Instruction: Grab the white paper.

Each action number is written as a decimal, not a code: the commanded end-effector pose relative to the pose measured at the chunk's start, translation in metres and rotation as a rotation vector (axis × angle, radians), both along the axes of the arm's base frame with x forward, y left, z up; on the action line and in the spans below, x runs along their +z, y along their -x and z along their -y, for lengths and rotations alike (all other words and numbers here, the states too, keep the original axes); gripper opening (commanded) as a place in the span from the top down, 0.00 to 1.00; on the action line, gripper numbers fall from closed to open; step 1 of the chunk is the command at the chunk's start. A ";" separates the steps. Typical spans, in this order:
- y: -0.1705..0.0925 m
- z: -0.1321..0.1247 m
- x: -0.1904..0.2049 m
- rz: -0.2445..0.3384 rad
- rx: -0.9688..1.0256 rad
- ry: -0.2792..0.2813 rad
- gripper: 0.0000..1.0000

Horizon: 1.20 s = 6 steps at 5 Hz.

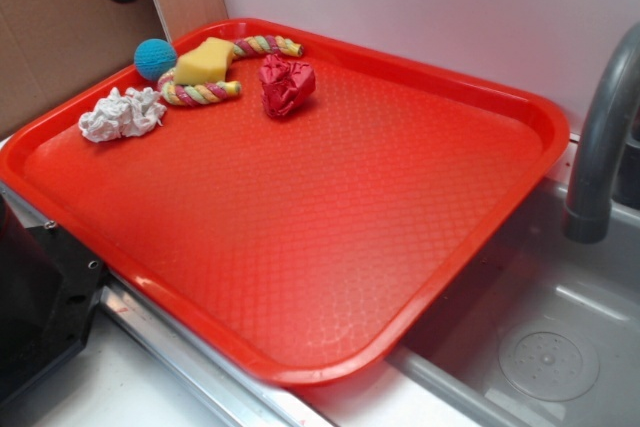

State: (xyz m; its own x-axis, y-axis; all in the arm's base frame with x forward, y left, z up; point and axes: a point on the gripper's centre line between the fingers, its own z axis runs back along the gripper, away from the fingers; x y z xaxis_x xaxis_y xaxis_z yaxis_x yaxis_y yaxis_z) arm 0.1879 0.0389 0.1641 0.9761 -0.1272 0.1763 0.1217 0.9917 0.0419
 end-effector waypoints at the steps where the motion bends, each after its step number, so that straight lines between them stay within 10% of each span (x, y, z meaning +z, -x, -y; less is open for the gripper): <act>1: -0.028 -0.043 -0.047 0.002 -0.018 -0.117 0.00; 3: -0.013 -0.095 -0.116 -0.176 -0.004 -0.142 0.00; 5: 0.011 -0.082 -0.155 -0.294 -0.024 -0.071 0.00; 6: 0.015 -0.079 -0.157 -0.290 0.023 -0.075 1.00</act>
State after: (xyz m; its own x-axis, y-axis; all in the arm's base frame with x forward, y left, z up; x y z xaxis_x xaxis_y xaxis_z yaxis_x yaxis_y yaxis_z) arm 0.1782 0.1197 0.0110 0.9868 -0.1115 -0.1175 0.1214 0.9893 0.0813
